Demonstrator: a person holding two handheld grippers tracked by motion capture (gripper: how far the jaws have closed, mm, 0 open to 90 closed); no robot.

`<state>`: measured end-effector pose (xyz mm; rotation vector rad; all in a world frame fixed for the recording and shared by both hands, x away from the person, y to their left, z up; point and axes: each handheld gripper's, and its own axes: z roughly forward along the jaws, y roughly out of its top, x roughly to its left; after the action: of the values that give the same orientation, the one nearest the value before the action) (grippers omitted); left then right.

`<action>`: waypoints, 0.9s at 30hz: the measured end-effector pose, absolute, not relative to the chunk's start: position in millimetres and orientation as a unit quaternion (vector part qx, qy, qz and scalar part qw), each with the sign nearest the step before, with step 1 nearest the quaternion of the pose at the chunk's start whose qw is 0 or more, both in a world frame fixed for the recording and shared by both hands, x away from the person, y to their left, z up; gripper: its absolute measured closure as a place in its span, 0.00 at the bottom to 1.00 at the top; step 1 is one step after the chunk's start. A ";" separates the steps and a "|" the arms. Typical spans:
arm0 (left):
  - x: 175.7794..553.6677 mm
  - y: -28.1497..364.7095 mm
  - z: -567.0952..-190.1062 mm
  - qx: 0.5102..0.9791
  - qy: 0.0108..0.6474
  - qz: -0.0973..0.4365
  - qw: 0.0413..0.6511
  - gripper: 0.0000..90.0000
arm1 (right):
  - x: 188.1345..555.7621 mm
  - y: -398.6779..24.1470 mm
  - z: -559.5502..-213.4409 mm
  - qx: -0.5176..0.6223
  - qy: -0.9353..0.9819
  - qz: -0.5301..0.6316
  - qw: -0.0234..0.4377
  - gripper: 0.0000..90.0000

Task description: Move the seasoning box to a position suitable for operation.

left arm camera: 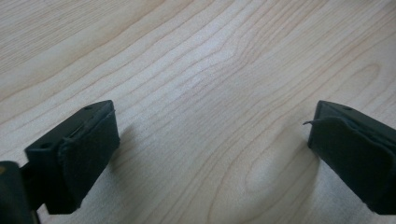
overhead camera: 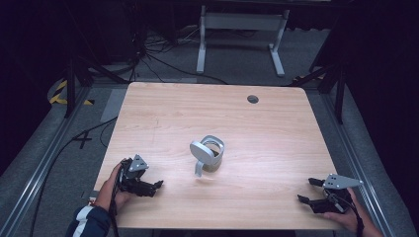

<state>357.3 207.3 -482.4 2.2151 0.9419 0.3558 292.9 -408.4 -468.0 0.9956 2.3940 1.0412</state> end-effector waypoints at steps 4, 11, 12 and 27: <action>357.3 207.3 -482.3 0.854 0.364 0.137 0.345 0.01 | 292.9 -408.3 -468.0 0.351 0.844 0.367 0.173 0.21; 358.1 209.8 -481.0 0.861 0.352 0.138 0.340 0.01 | 292.6 -408.0 -467.9 0.354 0.843 0.366 0.174 0.22; 358.1 209.8 -481.0 0.861 0.352 0.138 0.340 0.01 | 292.6 -408.0 -467.9 0.354 0.843 0.366 0.174 0.22; 354.1 210.1 -470.7 0.865 0.319 0.135 0.364 0.69 | 292.8 -408.0 -467.9 0.353 0.843 0.366 0.175 0.21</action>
<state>354.1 210.1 -470.7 2.2247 0.8197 0.3467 292.8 -408.0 -467.9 1.0004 2.3896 1.0367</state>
